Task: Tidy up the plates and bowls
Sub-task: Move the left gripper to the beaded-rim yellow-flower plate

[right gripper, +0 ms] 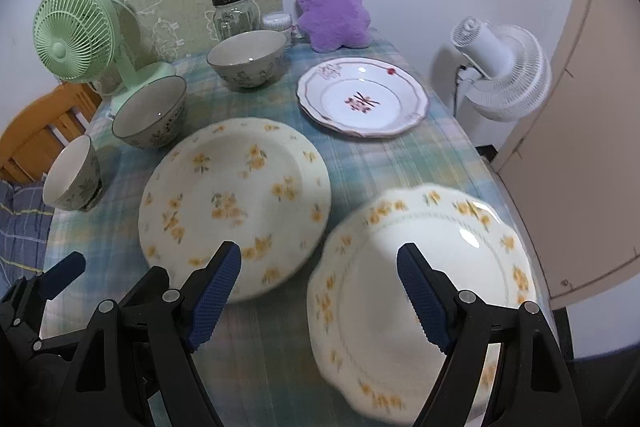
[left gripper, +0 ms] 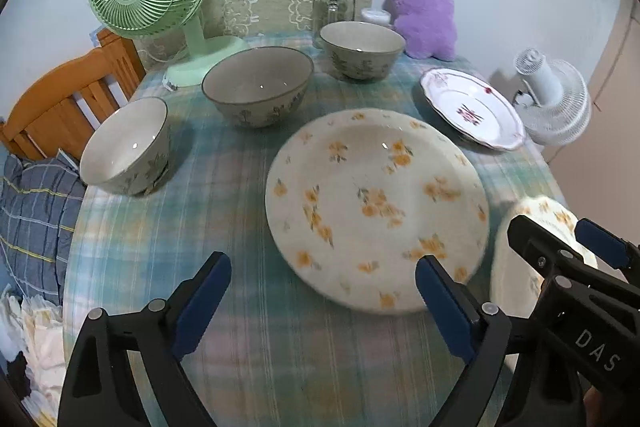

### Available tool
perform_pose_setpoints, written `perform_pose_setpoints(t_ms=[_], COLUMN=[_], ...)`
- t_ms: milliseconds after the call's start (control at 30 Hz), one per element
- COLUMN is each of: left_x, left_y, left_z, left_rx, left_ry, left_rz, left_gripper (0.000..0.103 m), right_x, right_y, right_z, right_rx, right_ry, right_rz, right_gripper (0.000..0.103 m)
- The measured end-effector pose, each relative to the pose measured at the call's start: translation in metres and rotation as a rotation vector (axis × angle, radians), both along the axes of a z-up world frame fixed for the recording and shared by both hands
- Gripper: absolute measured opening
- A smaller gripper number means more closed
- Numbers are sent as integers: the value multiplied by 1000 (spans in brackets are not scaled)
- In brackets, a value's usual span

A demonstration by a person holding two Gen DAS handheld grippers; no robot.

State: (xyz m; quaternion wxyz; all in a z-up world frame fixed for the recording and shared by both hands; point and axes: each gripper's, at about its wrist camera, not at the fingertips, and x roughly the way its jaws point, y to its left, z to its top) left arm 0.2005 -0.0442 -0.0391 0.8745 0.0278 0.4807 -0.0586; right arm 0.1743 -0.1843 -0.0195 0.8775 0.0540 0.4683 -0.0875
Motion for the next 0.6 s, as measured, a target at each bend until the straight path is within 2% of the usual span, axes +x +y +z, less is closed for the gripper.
perform_pose_setpoints(t_ms=[333,600], left_x=[47,73], left_y=[-8,-14], left_z=[-26,-49], left_rx=[41,56], left_ry=[21,60], left_rz=[70,107], left_gripper=[90,87], right_x=[60,97], right_y=[-11,-20], right_z=[-26,-53], right_rx=[15,31], right_ry=[21,71], right_rz=[54,103], right_gripper=[83,83])
